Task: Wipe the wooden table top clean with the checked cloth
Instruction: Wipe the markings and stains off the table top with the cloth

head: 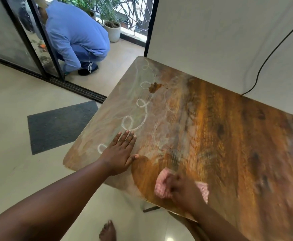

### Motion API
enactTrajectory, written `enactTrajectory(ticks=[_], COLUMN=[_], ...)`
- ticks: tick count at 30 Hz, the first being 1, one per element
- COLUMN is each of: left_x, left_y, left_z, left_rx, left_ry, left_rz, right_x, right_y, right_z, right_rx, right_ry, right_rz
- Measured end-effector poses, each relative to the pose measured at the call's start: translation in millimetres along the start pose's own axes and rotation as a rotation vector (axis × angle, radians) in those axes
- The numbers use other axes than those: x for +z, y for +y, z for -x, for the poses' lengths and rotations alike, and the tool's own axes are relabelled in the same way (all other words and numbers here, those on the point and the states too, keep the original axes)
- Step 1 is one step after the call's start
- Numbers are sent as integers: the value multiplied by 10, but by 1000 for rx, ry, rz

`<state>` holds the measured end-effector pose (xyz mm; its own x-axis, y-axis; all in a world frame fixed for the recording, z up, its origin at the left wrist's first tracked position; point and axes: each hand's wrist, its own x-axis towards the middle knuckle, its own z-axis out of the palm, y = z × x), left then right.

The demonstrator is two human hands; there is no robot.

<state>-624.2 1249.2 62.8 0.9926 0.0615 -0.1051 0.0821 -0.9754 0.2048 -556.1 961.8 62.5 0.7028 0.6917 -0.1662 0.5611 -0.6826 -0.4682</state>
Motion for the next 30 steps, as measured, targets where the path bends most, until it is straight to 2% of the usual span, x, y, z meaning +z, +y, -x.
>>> enactTrajectory(ticks=[2,4,8,11,13,15,17,19,23,24,27,28,30], left_x=[-15,-41,-34,16,58,87,108,117,79,79,111,111,55], left_y=[-17,-25,45,149,236,312,359,395,420,418,409,403,385], left_z=[-18,-70,-185,-330,-460,-618,-768,-924,-1156,-1205,-1343,-1398,-1547], left_rx=[14,6,17,44,56,63,71,89,100,92,63,51,13], left_ry=[-5,10,9,-7,-11,-16,-15,-15,-6,-1,-9,-18,-21], left_rz=[4,20,9,1,24,32,17,-1,-41,-51,-54,-55,-58], right_x=[-9,-219,-528,-346,-135,30,32,-133,-531,-591,-598,-556,-406], right_y=[44,270,693,430,71,-143,-37,322,1033,1103,943,782,419], right_z=[292,362,4,-537,-707,-625,-405,-278,-653,-817,-1245,-1301,-1238], right_rx=[-194,-207,147,322,259,93,-83,-120,242,337,447,419,204], right_ry=[-84,-58,206,301,245,72,-43,-61,222,273,353,334,236], right_rz=[-6,18,-22,-50,-16,15,19,29,19,48,77,102,137])
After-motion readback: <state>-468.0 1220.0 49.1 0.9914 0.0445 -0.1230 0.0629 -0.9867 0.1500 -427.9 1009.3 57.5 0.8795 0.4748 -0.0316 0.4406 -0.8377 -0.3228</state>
